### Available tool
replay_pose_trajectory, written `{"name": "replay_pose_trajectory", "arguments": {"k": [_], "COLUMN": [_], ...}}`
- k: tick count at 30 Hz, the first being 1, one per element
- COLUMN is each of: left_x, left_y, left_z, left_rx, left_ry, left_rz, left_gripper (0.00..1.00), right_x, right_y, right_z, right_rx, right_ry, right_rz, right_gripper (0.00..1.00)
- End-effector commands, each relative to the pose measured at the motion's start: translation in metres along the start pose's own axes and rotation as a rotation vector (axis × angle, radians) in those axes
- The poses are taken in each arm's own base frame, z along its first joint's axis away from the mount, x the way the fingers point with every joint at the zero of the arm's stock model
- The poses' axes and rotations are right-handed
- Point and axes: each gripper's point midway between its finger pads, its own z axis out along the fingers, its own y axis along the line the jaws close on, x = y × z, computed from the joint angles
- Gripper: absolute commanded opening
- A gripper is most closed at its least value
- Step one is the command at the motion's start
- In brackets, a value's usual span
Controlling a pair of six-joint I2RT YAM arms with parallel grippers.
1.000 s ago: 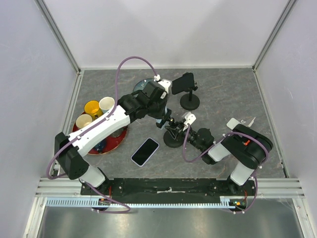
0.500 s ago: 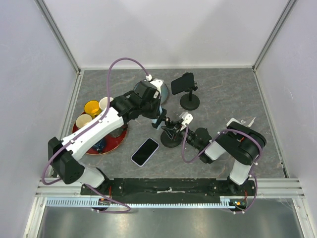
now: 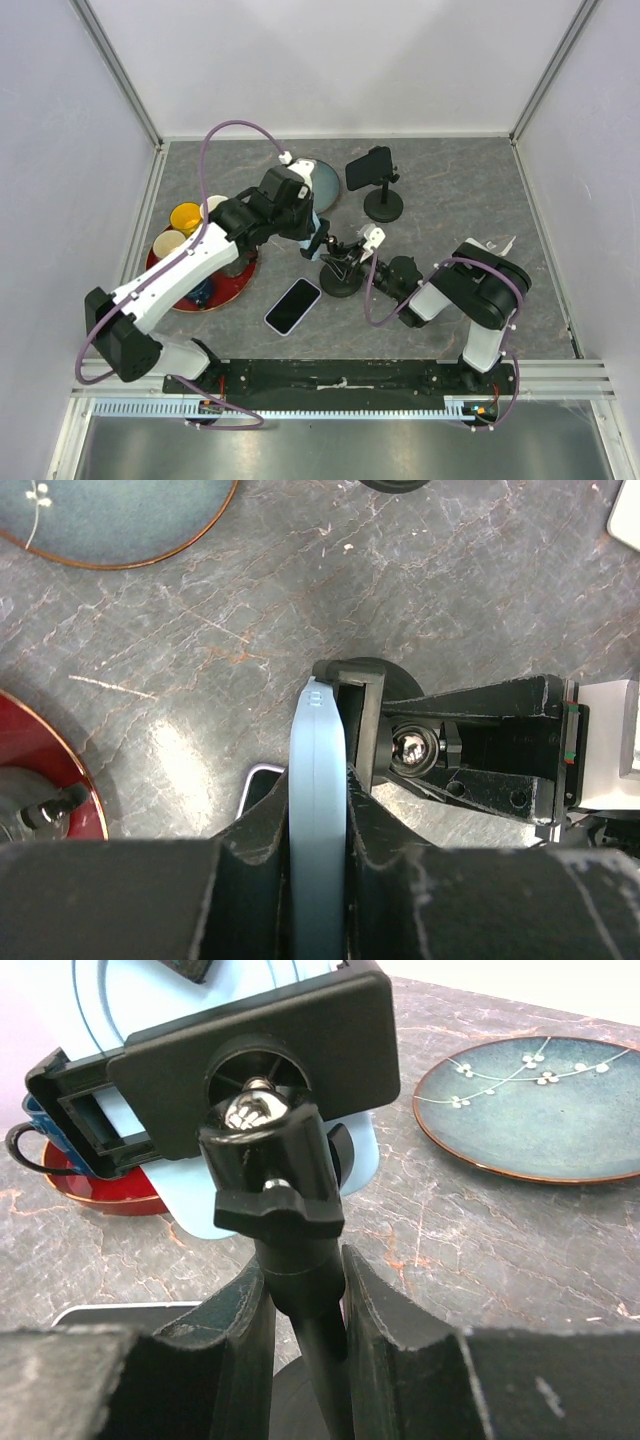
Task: Remove the phone from the phone stand
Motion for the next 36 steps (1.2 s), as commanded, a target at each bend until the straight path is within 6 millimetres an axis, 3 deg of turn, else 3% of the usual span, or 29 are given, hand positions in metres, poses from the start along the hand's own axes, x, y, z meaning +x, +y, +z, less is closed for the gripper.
{"name": "replay_pose_trajectory", "arguments": {"k": [1,6,14,18,21,31,35,36], "left_x": [-0.111,-0.094,-0.06,-0.058,-0.054,-0.061,-0.067,-0.079], "left_y": [0.069,0.074,0.06,0.062,0.075,0.099,0.082,0.072], "left_z": [-0.116,-0.094,-0.044,-0.039,-0.038,-0.06,-0.058,-0.057], "left_rx": [-0.236,-0.265,-0.363,-0.414,-0.508,-0.67,-0.546,-0.483], "left_ry": [-0.547,-0.484,-0.262,-0.226,-0.19,-0.232,-0.282,-0.344], "left_rz": [-0.152,-0.159,-0.036,-0.02,0.003,-0.025,-0.025,-0.046], "left_gripper": [0.02,0.02,0.02,0.02,0.02,0.02,0.02,0.02], "right_x": [0.106,0.105,0.107,0.107,0.107,0.108,0.112,0.113], "right_y": [-0.059,-0.061,-0.064,-0.066,-0.068,-0.07,-0.069,-0.068], "right_z": [-0.065,-0.066,-0.067,-0.069,-0.07,-0.072,-0.072,-0.071], "right_rx": [0.325,0.335,0.357,0.372,0.385,0.401,0.395,0.389], "right_ry": [0.352,0.349,0.349,0.346,0.344,0.345,0.361,0.362], "right_rz": [0.112,0.11,0.118,0.119,0.121,0.125,0.129,0.13], "right_gripper": [0.0,0.0,0.0,0.0,0.0,0.0,0.0,0.0]}}
